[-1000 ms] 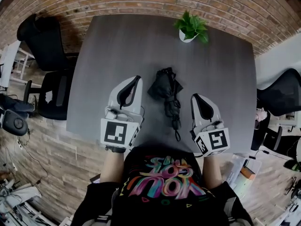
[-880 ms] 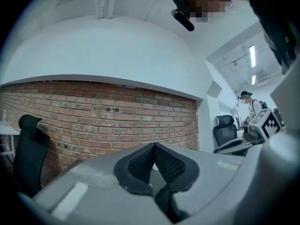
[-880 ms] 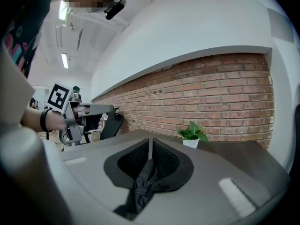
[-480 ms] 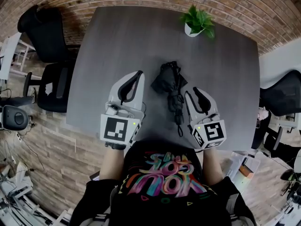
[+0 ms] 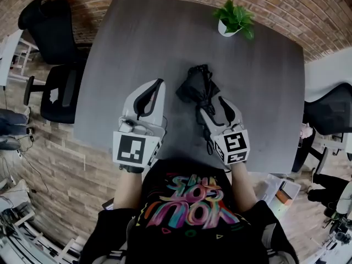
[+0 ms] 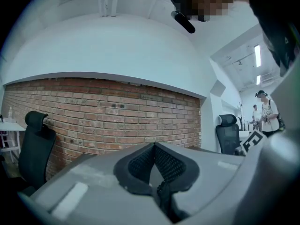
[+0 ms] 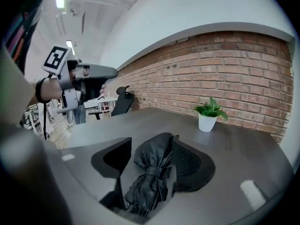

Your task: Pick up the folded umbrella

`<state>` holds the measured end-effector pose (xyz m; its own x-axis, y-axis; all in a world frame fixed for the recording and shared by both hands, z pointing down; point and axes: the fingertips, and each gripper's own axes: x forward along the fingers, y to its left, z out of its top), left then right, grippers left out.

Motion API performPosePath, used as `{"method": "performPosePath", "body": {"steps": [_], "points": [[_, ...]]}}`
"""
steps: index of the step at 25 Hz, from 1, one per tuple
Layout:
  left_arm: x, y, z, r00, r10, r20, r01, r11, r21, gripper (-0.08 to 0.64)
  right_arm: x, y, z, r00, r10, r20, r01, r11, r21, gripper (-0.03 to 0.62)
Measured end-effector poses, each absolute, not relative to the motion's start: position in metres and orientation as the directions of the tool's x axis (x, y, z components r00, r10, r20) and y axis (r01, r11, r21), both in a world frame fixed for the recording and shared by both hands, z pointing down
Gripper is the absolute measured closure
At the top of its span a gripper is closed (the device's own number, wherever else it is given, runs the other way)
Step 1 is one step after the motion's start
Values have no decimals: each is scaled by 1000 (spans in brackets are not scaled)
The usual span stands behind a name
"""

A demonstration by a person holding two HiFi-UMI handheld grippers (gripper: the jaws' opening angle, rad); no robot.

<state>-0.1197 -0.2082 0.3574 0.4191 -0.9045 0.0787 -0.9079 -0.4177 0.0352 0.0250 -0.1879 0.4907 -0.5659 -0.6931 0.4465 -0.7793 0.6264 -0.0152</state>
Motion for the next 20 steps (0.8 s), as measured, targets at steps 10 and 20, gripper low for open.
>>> {"method": "performPosePath", "body": {"steps": [10,20], "points": [[-128,-203,366,386,-918,94,-922,-384,41,559,10,-191,556,-539,-611,580,-753,658,-7,239],[-139,-199,372,360,-927,102,-933,-359,35,559,8,-203,604,-434,-562,704,-759,649,50,216]]}}
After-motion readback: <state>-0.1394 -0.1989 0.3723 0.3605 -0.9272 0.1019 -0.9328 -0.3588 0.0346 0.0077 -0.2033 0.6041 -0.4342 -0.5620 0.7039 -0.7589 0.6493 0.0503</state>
